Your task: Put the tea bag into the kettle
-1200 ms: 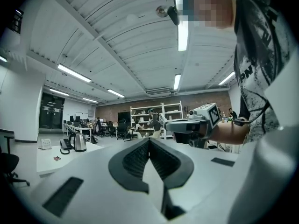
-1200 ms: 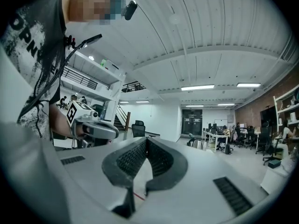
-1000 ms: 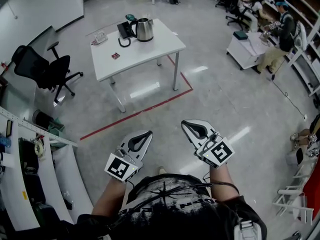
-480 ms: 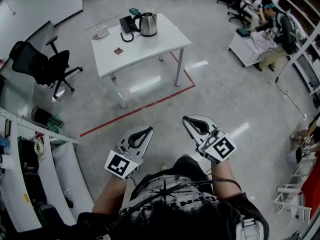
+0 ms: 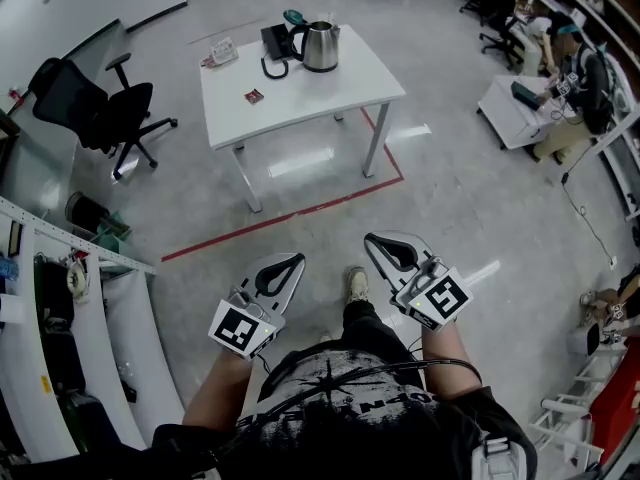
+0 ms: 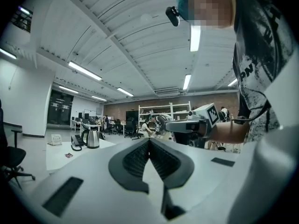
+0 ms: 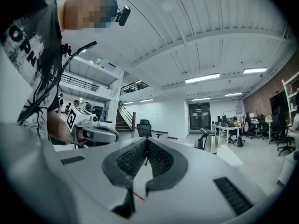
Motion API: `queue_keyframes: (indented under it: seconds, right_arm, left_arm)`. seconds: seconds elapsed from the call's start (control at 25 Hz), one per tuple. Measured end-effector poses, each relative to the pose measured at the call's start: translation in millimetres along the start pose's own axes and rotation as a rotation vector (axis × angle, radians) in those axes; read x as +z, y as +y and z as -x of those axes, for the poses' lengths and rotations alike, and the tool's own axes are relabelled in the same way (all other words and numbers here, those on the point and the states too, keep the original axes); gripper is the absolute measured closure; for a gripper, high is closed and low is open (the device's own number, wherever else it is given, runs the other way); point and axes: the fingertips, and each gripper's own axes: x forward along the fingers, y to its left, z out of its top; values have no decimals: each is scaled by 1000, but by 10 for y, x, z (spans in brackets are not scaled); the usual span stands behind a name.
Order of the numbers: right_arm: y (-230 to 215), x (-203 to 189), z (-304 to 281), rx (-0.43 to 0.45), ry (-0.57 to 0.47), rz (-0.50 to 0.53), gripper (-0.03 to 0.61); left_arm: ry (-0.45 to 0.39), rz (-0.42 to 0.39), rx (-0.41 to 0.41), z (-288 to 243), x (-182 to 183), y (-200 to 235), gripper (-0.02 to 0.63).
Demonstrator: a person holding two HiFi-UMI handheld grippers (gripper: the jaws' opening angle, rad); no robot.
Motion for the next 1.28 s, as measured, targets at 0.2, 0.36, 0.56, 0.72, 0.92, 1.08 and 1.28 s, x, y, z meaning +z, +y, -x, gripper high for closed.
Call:
queue_keyframes:
  seconds: [0.2,0.36,0.56,0.72,0.92,1.08,1.28]
  right_arm:
    - [-338,31,-297,46,-42,-26,569]
    - [-679,-87,-515,86,-7,-21,568]
    - [-1189,-25,-756,137,-10,-8,569]
    - [-1578,-10,-906,170,-6,8,569]
    - [-2021,-46,-1026,197,-5,11,569]
    - [-2329,-114,-1108,226,-3,4,569]
    - [-2696,-133,-1205,257,-6,9,568]
  left_arm:
    - [18,-1,44,-234,-50,329,603]
    - [24,7,88,-508,-65,619,603]
    - [20,8,132,-941,18,921,603]
    - [21,11,169,-1283,61,1156,603]
    - [29,11,187,-1721,62,1365,603]
    - [31,13,204,-2029,45,1511,603]
    - [31,7,234,-2354,68,1665,603]
